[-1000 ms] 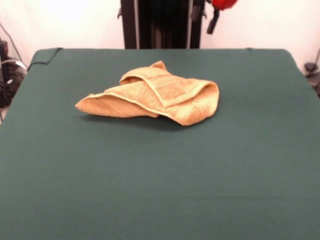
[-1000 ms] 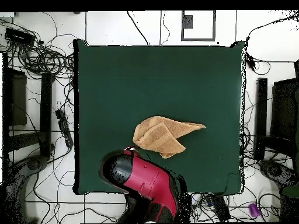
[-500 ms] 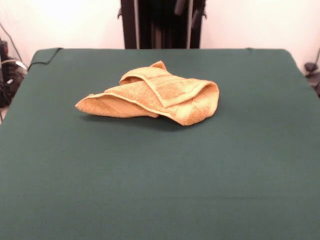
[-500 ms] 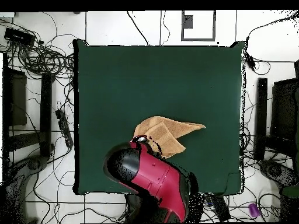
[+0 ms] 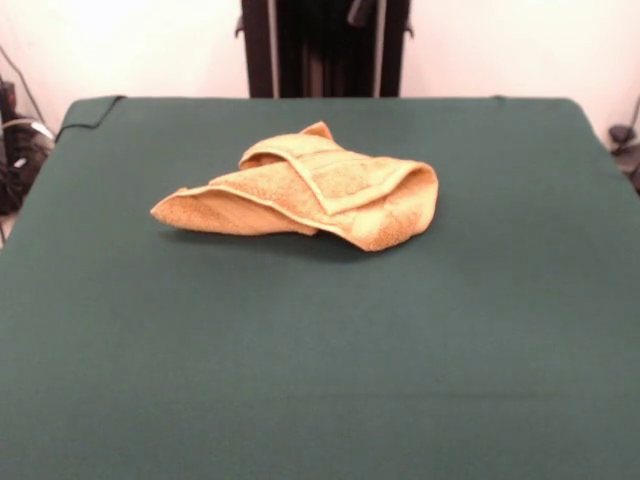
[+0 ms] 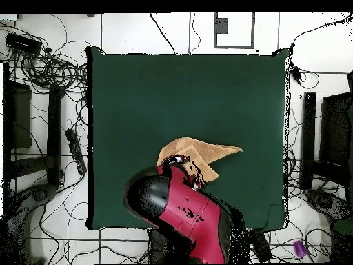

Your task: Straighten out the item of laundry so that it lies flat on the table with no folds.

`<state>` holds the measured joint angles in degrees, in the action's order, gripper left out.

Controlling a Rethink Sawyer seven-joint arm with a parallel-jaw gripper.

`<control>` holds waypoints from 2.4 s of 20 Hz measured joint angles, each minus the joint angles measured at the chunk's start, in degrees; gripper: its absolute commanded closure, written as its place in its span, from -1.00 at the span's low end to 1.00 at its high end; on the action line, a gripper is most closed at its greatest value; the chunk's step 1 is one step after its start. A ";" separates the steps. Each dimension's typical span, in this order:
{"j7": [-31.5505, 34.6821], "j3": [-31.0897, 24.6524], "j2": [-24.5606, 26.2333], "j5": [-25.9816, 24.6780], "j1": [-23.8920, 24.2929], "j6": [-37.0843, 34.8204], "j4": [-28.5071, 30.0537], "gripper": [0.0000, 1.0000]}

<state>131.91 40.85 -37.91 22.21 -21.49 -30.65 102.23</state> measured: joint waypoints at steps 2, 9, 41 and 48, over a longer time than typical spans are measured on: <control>0.00 0.03 0.01 0.00 0.51 0.09 -0.24 -1.00; 0.00 -2.13 -0.15 -0.01 6.49 7.37 -0.27 -1.00; 0.08 -29.79 -4.92 4.15 24.76 35.38 12.80 -1.00; 0.08 -29.08 -9.61 4.63 22.08 25.42 11.90 -1.00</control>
<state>131.99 11.77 -47.53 26.84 0.58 -5.24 114.13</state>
